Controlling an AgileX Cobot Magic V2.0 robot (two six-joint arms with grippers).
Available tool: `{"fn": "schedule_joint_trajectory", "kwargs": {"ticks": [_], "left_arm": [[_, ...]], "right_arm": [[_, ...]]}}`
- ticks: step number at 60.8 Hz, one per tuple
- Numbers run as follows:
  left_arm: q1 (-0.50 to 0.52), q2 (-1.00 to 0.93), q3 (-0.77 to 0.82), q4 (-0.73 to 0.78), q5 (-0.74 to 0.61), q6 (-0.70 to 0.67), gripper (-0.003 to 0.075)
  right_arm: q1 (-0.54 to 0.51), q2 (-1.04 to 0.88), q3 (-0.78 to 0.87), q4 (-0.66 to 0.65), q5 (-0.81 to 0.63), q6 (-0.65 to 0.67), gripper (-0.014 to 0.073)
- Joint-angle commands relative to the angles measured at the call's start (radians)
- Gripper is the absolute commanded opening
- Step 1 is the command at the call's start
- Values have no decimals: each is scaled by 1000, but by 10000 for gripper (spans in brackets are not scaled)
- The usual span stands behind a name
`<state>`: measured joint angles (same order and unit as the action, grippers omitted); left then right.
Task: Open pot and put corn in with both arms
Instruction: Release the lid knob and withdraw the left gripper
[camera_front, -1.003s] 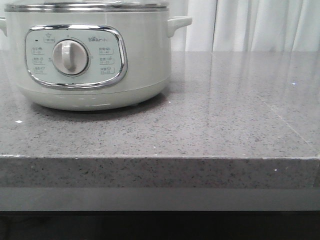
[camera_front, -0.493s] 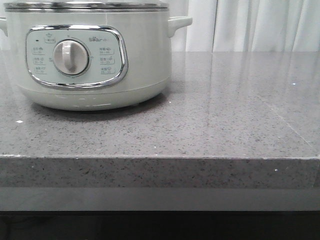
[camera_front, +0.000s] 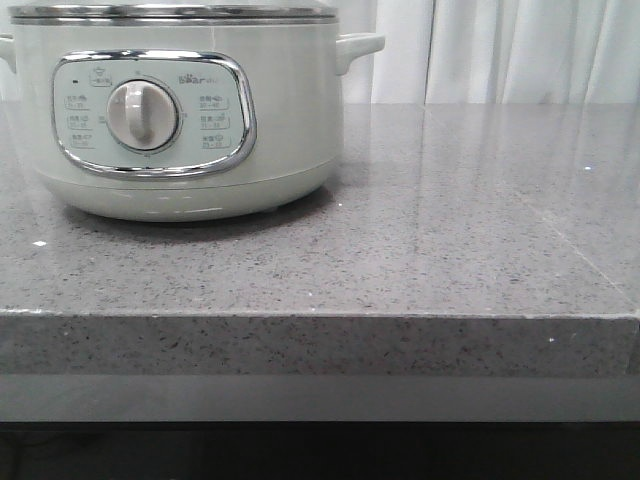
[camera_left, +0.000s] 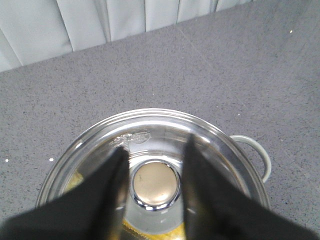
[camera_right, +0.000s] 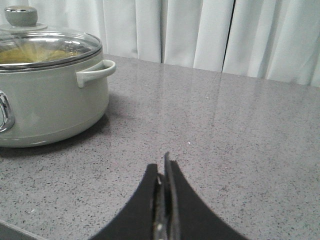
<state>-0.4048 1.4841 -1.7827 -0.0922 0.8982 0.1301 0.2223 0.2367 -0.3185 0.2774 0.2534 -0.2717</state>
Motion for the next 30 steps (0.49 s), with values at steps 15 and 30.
{"fn": "schedule_joint_trajectory", "kwargs": {"ticks": [15,30], "left_arm": [[0,-223,240,-5,-220,8,-18],[0,-476,578,-5,-407,10,-18]], "right_arm": [[-7,8,-25,8,-90,-6,-69],[-7,8,-25,8,-90,-6,-69]]}}
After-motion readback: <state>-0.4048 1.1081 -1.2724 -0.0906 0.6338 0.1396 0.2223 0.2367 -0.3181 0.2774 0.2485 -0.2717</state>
